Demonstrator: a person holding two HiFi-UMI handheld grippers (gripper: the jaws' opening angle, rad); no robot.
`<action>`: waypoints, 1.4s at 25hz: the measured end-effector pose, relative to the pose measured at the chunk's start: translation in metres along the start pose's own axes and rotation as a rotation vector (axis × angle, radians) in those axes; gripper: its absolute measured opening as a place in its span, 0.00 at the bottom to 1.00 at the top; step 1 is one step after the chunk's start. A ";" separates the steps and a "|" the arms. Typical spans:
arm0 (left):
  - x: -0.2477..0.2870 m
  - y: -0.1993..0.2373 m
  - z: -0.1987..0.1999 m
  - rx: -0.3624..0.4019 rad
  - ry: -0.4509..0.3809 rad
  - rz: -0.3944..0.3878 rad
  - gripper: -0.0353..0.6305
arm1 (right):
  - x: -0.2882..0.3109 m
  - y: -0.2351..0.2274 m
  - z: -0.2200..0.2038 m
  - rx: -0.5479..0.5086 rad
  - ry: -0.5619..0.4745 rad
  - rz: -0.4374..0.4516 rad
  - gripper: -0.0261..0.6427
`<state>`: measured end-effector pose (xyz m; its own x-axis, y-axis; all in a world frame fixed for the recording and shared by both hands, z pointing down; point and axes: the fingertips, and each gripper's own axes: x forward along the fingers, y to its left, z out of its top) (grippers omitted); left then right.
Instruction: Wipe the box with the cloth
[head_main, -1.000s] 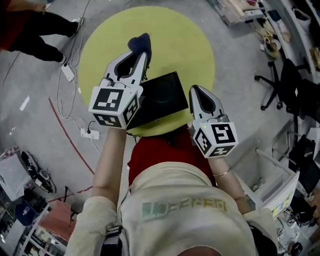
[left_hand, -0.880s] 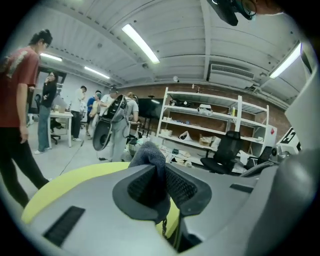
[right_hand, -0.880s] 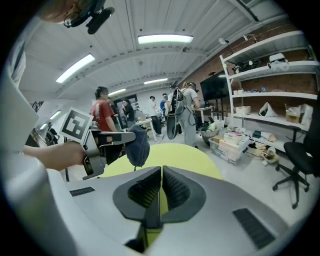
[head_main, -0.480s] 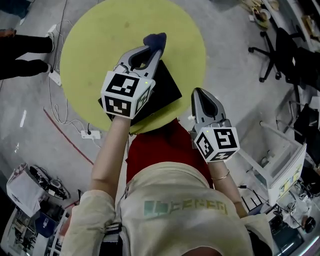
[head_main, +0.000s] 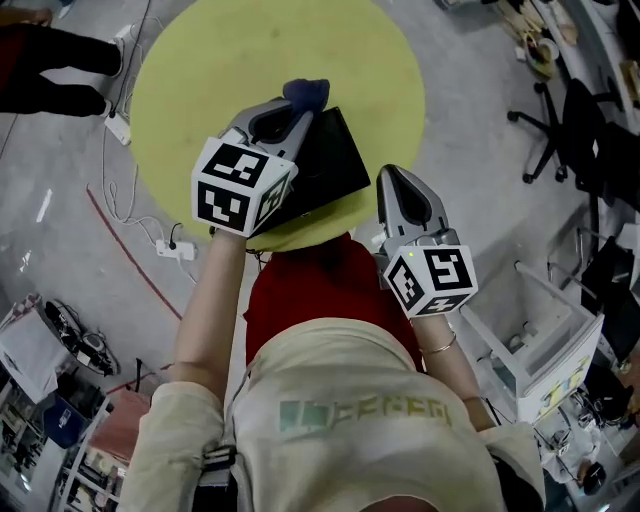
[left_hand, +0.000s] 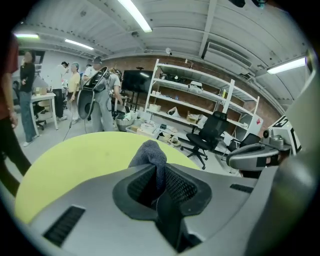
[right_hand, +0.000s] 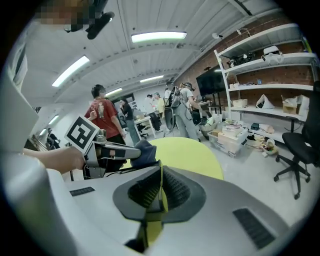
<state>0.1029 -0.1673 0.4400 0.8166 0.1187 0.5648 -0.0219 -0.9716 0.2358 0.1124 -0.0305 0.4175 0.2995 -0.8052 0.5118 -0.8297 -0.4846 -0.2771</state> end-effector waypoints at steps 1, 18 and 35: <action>-0.005 0.001 -0.002 -0.002 0.002 0.014 0.15 | 0.001 0.003 0.001 -0.007 0.001 0.018 0.10; -0.115 0.067 -0.060 -0.095 -0.020 0.233 0.15 | 0.060 0.131 -0.007 -0.174 0.084 0.358 0.10; -0.191 0.111 -0.125 -0.425 -0.259 0.407 0.15 | 0.070 0.211 -0.033 -0.281 0.165 0.500 0.09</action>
<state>-0.1278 -0.2717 0.4573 0.8066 -0.3471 0.4785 -0.5425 -0.7562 0.3658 -0.0572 -0.1777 0.4213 -0.2184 -0.8379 0.5002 -0.9507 0.0671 -0.3028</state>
